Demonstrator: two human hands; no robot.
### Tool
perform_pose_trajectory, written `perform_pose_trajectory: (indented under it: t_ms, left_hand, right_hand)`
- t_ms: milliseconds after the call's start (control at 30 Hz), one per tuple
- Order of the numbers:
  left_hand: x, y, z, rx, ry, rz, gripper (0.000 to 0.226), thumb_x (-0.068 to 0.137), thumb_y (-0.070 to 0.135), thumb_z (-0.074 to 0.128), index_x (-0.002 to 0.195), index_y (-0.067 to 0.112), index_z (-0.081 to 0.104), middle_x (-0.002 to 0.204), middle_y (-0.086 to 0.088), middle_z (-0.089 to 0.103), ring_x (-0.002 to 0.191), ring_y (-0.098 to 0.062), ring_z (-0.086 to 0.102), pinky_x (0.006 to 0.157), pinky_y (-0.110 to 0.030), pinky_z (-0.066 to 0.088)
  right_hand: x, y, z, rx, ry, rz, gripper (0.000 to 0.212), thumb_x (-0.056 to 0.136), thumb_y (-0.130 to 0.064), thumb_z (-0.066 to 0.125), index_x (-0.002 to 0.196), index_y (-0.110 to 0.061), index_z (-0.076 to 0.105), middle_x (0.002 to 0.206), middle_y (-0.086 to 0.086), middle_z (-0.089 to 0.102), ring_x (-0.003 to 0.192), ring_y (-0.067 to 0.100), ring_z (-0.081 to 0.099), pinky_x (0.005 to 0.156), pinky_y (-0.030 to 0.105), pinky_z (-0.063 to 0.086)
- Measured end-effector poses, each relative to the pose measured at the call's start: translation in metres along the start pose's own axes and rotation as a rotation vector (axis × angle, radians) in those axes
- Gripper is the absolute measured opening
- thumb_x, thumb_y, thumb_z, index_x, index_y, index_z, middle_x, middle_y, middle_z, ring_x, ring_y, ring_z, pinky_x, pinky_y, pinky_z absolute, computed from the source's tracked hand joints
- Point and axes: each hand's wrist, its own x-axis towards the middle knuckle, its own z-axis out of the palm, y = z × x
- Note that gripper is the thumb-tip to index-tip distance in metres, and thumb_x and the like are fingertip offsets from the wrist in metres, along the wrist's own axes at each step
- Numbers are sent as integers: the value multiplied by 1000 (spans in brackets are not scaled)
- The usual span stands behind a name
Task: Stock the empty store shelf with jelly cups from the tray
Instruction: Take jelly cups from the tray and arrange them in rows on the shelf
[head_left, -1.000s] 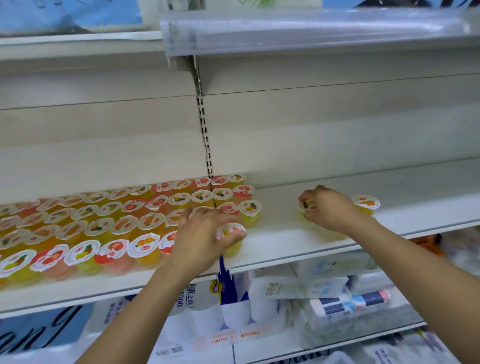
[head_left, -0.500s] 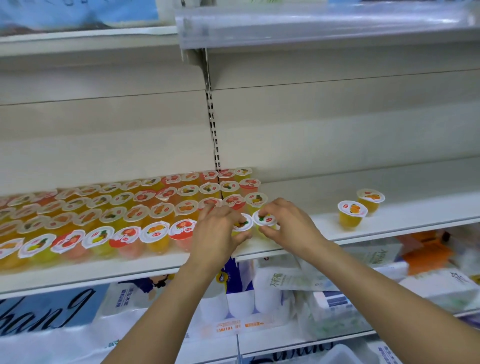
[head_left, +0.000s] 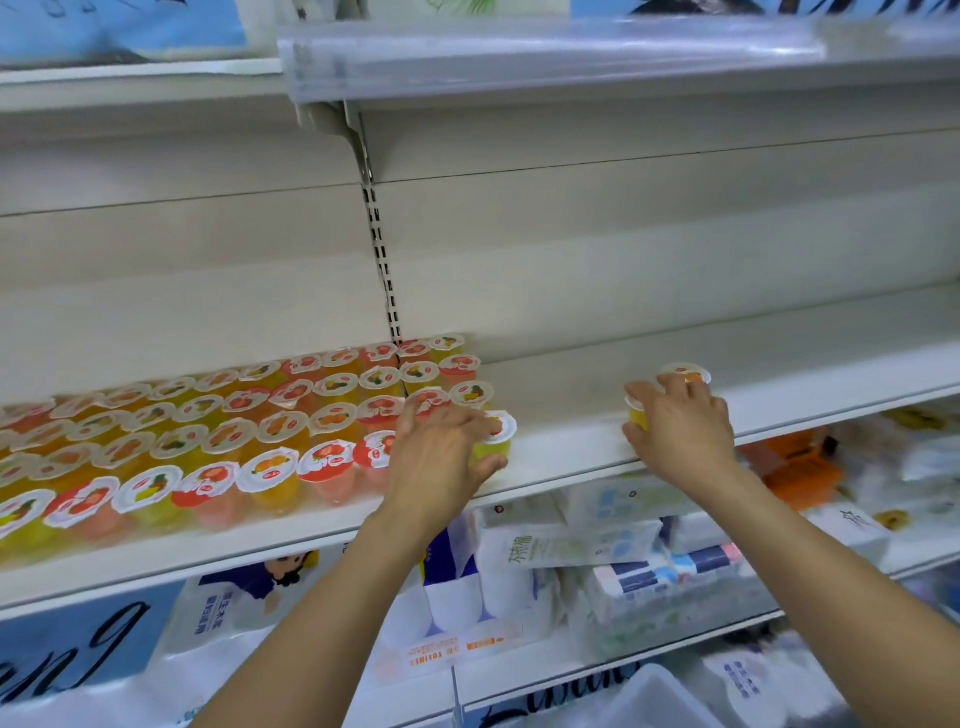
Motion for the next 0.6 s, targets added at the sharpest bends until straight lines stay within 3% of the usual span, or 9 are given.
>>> perform_pose_trajectory:
  t_ms: [67,133,333,600]
  left_hand:
    - [4,1,0,-33,13,-1,34,92,48,55,122,35,62,130,14,58,122,-8,50,115,-36,5]
    - [8,1,0,-70,32,-2,27,92,43,57,114,31,67,122,12,62,115,-10,54,113,-34,10]
    - [5,-3,0,-128,32,38,21,92,34,61,108,24,69,116,9,65,110,-13,56,110,-29,14]
    - [5,-2,-2,-135,4,35,22,93,35,58,110,25,67,117,10,63,114,-13,53,110,-29,16]
  right_hand:
    - [1,4,4,142,5,-8,37,91,-21,55,127,-21,54,129,12,48,112,38,50,80,39,43]
    - [0,1,6,291,18,-58,31,89,-14,57,120,-19,59,122,12,51,105,37,55,73,37,44]
    - [-14,-44,10,515,-23,-333,24,88,-16,63,112,-22,65,118,0,55,97,21,59,81,34,48]
    - [-11,-60,19,558,-47,-424,26,89,-27,65,115,-26,63,122,-7,51,100,13,58,86,36,50]
